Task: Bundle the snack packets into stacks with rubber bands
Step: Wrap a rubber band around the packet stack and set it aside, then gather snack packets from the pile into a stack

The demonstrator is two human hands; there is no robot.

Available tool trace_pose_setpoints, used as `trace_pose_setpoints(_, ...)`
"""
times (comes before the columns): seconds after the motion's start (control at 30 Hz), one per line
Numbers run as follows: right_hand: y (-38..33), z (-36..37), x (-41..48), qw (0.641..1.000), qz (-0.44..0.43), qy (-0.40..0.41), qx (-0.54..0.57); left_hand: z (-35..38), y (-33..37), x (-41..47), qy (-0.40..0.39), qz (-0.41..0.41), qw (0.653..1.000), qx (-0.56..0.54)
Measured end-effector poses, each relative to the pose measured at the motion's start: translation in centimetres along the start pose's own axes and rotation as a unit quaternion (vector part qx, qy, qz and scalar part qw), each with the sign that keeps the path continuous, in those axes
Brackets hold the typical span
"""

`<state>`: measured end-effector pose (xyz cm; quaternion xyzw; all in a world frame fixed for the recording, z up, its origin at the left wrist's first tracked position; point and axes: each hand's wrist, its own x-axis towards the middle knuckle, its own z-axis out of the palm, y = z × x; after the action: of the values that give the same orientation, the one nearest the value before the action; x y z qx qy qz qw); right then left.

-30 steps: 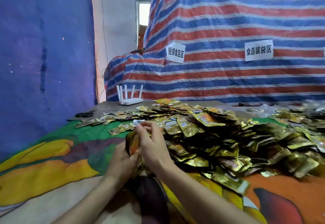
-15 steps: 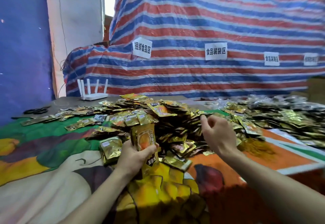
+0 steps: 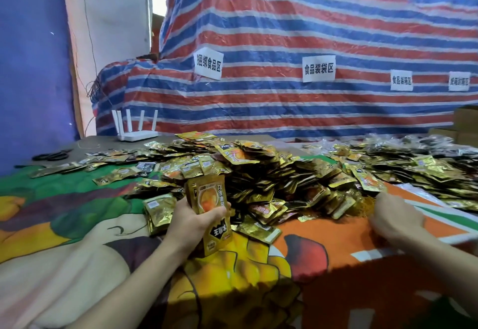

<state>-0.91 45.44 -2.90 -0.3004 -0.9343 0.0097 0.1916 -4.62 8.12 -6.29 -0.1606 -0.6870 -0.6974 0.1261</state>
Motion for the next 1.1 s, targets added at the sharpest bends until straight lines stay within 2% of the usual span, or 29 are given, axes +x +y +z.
trace_pose_setpoints(0.4, -2.2, -2.2, 0.8, 0.994, -0.054, 0.088, 0.043, -0.2, -0.2, 0.2, 0.004, -0.012, 1.0, -0.023)
trace_pose_setpoints(0.9, -1.7, -0.6, 1.4, 0.996, -0.026, -0.021, 0.089, -0.3, 0.1, 0.0, 0.002, -0.019, 1.0, -0.022)
trace_pose_setpoints(1.1, -1.9, -0.8, 0.9, 0.998, -0.031, 0.003, 0.052, -0.2, 0.3, -0.1, -0.006, -0.014, 1.0, -0.025)
